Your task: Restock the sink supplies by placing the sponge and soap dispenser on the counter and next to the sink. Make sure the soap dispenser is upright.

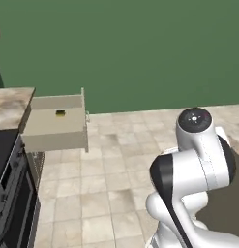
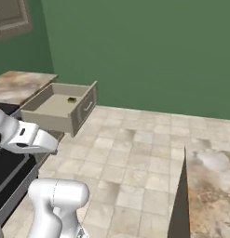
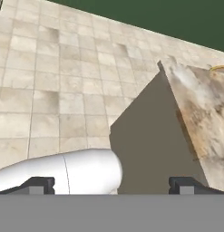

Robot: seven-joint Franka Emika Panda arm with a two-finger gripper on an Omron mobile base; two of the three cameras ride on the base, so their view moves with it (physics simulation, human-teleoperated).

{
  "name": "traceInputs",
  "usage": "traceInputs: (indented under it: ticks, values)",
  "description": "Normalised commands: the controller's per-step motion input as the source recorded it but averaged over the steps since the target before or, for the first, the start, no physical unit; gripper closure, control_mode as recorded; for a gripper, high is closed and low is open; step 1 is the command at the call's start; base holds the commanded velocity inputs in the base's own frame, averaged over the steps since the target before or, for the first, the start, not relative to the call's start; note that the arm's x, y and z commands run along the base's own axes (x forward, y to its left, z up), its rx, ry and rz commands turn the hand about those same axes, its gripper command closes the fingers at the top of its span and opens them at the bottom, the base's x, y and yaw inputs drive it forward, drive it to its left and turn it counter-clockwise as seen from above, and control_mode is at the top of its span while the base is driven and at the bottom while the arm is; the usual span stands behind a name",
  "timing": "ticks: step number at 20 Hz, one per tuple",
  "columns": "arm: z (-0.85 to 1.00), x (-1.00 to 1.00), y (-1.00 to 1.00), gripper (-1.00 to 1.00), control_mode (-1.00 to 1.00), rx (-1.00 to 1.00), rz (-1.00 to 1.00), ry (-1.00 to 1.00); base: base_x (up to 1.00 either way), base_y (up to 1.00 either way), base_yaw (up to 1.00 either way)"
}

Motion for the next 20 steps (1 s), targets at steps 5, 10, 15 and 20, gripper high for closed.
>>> traceInputs:
  ticks: [5,10,15,20]
  values:
    - [0.0,0.0,0.0,-1.0,1.0,0.0,0.0,0.0,1.0,0.73,-0.05]
    - [0.0,0.0,0.0,-1.0,1.0,0.0,0.0,0.0,1.0,0.24,0.03]
    - [0.0,0.0,0.0,-1.0,1.0,0.0,0.0,0.0,1.0,-0.09,0.16]
    - [0.0,0.0,0.0,-1.0,1.0,0.0,0.0,0.0,0.83,0.0,0.21]
